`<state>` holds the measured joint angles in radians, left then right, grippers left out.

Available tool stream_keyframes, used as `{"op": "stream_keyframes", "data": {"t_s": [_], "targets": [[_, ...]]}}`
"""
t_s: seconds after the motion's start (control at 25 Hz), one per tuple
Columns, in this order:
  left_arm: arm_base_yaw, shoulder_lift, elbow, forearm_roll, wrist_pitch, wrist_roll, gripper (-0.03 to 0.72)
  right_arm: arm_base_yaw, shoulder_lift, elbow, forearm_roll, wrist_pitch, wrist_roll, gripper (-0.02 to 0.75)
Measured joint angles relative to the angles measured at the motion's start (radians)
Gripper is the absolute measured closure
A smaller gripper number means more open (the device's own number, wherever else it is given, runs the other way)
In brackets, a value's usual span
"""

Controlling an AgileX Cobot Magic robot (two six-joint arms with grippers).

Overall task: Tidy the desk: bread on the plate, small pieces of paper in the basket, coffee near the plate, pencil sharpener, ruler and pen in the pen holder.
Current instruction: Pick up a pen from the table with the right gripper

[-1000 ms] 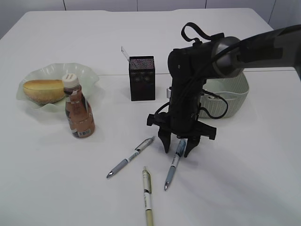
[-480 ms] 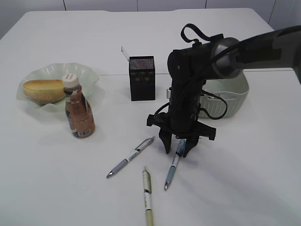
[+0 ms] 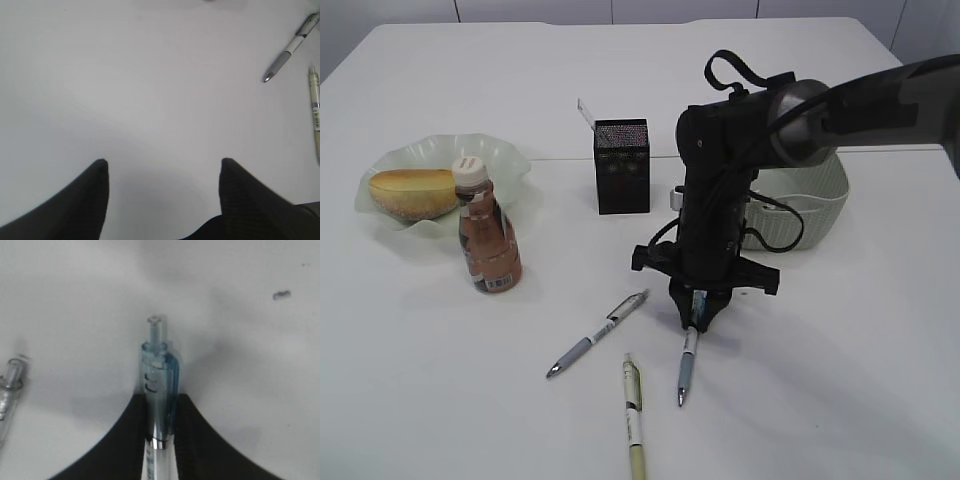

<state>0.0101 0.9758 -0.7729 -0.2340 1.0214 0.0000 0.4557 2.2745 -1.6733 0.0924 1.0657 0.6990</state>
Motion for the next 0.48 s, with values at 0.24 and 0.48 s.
{"op": "stream_keyframes", "data": {"t_s": [0.24, 0.48], "targets": [[0.000, 0.000, 0.000, 0.000, -0.002, 0.000, 0.183, 0.000, -0.002, 0.000, 0.000, -0.002, -0.090, 0.637], [0.000, 0.000, 0.000, 0.000, -0.002, 0.000, 0.183, 0.000, -0.074, 0.000, 0.000, -0.029, -0.169, 0.638]]}}
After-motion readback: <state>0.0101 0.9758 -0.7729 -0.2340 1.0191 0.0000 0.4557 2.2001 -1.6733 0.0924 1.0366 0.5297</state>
